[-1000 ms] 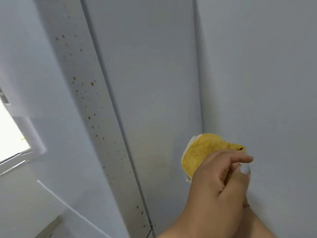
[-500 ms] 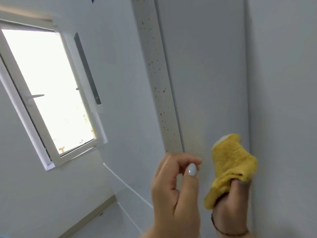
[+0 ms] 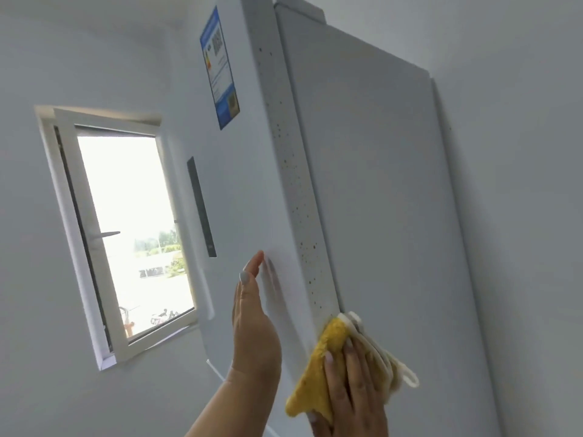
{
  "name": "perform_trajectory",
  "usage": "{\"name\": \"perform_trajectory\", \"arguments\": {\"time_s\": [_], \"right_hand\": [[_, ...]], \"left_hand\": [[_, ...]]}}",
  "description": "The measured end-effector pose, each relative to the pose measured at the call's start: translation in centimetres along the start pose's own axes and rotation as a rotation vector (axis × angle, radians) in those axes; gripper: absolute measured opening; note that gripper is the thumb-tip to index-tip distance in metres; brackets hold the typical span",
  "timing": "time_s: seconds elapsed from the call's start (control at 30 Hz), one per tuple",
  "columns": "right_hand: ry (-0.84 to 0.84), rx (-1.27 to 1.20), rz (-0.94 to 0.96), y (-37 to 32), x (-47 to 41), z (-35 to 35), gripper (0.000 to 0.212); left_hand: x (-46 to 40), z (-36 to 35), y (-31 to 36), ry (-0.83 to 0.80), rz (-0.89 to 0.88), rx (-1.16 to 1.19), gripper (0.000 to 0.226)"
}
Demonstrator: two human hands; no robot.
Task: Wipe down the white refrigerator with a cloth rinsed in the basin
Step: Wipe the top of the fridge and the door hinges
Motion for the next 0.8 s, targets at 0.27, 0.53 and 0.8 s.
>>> {"name": "perform_trajectory", "arguments": {"time_s": [0.27,0.53,0.8], "right_hand": [[0.083,-0.052,0.116,1.9,-8.5,1.2,0.07],[0.041,-0.111,0.12,2.6,-19.0,3.4,0.067],[0.017,-0.136,0.153,4.2,-31.2,5.7,0.071]], "left_hand": [[-1.0,-1.9,1.6,-0.232,0.065,0.099,0.075],[-2.2,-0.9,3.7,-0.21,0.068,0.053,0.09],[-4.4,-3.4,8.6,-0.194,0.101,-0.052,0.083]]}}
Point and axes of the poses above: each hand's wrist, its own x-axis away from the middle knuckle, its own z-axis out of the back of the hand, y = z × x, the point moved 7 cm from there along -x, towards the middle knuckle, and after that the axes turned 15 degrees about z, right-handed, at the moved point
